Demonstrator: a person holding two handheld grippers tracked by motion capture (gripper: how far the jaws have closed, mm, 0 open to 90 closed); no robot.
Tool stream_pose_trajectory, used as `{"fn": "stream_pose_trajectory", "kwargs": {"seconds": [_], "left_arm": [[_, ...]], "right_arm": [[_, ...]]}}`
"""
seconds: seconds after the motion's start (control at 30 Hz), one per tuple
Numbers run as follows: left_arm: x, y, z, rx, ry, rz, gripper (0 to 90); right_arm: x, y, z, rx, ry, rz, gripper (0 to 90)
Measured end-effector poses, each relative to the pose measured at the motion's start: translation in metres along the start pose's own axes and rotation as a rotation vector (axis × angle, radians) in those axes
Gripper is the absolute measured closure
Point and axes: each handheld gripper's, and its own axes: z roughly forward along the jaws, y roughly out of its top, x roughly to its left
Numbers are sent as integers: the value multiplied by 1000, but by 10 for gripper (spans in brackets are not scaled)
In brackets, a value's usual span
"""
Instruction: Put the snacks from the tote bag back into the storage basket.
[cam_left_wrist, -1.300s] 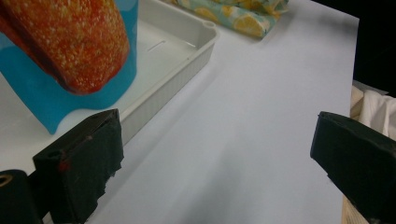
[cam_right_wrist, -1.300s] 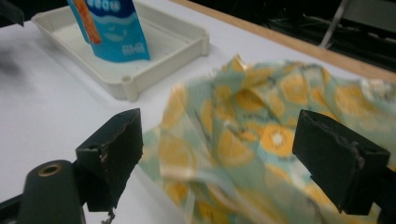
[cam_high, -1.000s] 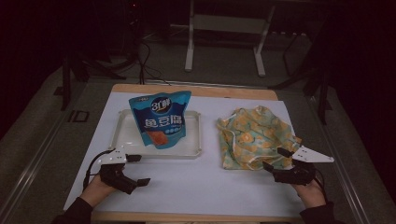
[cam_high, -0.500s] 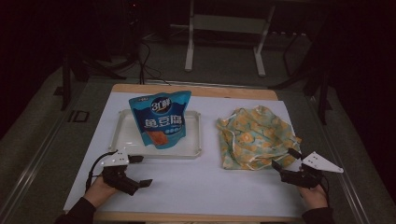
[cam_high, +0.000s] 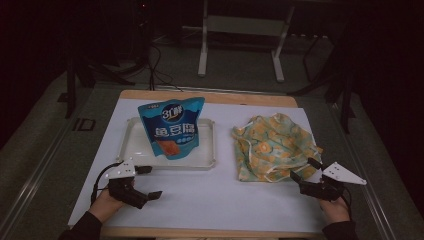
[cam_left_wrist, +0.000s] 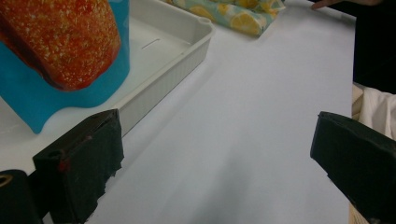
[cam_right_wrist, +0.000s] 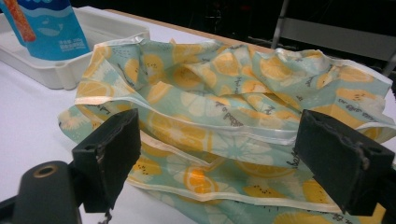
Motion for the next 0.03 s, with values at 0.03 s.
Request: {"fn": "stream_pose_trajectory", "kwargs": {"seconds": [0.03], "left_arm": [[0, 0, 0, 1, -1, 0, 30]], "right_arm": [[0, 0, 0, 1, 1, 1, 144]]}}
